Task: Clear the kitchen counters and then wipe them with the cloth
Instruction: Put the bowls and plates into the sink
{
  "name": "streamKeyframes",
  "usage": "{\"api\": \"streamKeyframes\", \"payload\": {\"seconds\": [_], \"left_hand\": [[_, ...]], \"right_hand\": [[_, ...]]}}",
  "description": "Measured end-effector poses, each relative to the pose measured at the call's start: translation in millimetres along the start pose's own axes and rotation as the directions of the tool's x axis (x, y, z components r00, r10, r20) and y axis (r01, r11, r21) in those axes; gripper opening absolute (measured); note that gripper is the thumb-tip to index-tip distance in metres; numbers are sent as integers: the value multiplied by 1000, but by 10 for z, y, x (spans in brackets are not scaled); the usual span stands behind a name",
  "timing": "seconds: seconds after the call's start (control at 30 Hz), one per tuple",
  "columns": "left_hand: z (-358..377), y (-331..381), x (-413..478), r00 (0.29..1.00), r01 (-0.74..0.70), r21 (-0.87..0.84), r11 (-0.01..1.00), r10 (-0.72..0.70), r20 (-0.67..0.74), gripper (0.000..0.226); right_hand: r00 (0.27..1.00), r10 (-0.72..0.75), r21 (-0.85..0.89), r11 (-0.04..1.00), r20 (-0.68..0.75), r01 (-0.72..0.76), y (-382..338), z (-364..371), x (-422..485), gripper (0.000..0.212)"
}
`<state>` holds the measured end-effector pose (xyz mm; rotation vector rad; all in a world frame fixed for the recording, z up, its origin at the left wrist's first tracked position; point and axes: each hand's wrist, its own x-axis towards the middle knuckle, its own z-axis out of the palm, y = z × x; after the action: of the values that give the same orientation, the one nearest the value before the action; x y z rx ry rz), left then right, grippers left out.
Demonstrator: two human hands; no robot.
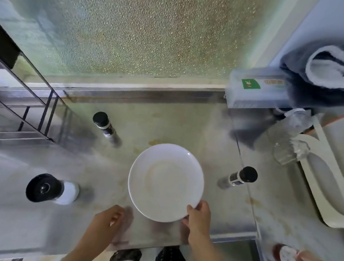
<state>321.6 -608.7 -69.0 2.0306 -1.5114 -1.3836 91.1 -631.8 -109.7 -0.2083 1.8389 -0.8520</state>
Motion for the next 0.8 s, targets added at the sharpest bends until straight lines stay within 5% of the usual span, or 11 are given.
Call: {"api": "streamKeyframes", "payload": {"seconds": [0.23, 0.37, 0.53, 0.8], "left_hand": [[-158, 95, 266, 992, -48, -97, 994, 59, 112, 8], [-118, 371, 295, 949, -148, -198, 969, 195, 248, 24], [77, 672, 114, 828, -172, -288, 942, 296, 476, 51], [828, 604, -599, 566, -256, -221, 941, 332, 755, 55]], "right_hand": [[990, -3, 274, 961, -140, 42, 116, -112, -428, 18], [971, -11, 413, 904, -241, 113, 289, -252, -813, 18], [929, -6, 564, 794, -369, 229, 626, -489, -1301, 14], [788, 149, 660, 650, -597, 377, 1651, -1023, -2090, 15]]}}
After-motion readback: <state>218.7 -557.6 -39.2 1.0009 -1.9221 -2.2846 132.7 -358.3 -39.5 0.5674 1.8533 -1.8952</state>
